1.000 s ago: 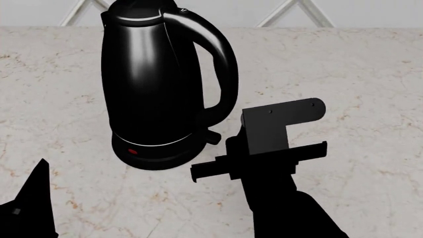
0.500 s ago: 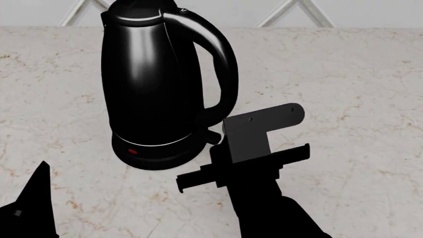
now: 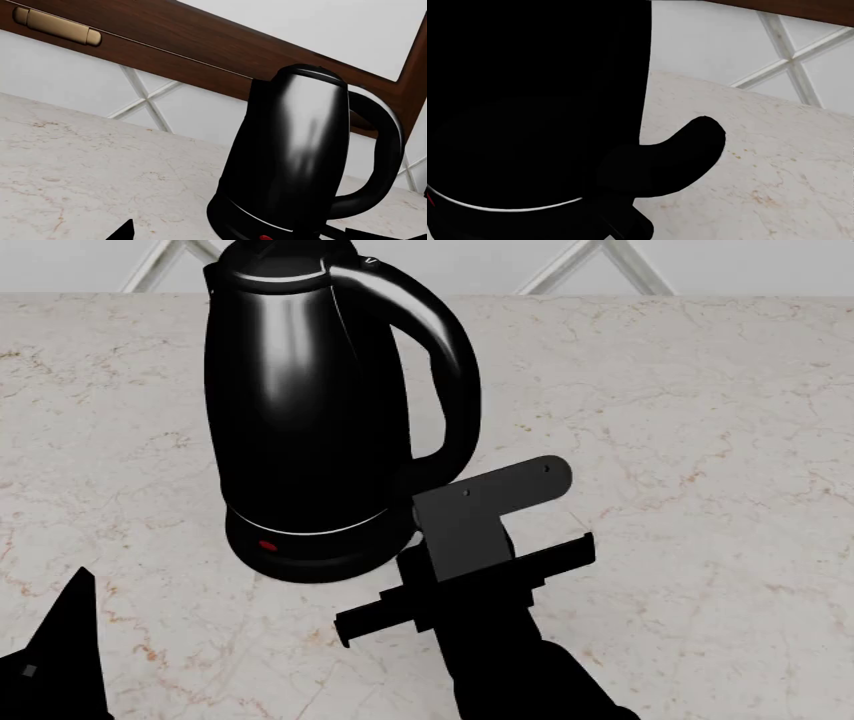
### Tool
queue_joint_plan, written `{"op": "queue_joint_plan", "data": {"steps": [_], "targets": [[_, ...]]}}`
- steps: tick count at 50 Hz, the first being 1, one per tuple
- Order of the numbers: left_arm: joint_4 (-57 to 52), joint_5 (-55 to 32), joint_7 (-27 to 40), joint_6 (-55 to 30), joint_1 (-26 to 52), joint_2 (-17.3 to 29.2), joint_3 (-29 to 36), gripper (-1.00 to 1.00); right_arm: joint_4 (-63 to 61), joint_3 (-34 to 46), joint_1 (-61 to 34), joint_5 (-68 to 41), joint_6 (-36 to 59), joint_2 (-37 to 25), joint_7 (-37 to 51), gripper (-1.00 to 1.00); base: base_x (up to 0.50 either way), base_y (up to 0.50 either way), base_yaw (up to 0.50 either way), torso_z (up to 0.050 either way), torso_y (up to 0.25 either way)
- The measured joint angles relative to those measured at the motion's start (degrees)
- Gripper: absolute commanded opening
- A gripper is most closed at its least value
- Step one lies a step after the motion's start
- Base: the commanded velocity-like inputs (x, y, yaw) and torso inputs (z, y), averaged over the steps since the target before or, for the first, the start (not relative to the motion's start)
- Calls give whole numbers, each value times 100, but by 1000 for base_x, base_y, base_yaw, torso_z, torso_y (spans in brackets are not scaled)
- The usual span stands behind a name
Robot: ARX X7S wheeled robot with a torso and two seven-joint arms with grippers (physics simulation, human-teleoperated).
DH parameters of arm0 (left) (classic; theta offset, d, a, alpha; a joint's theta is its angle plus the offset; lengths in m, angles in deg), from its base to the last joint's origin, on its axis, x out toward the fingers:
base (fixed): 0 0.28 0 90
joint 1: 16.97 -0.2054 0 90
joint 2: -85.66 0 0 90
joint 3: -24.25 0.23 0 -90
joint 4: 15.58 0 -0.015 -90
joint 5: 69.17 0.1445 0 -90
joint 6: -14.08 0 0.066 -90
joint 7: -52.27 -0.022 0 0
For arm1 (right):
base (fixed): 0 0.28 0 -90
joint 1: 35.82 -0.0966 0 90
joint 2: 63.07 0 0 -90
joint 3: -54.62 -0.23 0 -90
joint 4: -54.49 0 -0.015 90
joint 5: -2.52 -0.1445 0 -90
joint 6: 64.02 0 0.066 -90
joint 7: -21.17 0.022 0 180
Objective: Press down the lever to turn on the electric kettle.
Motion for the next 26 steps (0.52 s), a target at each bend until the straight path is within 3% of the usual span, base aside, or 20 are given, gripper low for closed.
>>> {"op": "queue_joint_plan", "data": {"steps": [26], "targets": [[14,-180,62,50,-39,84,-81,100,319,508,91,945,-728,58,-92,-100,14,5,12,0,0]]}}
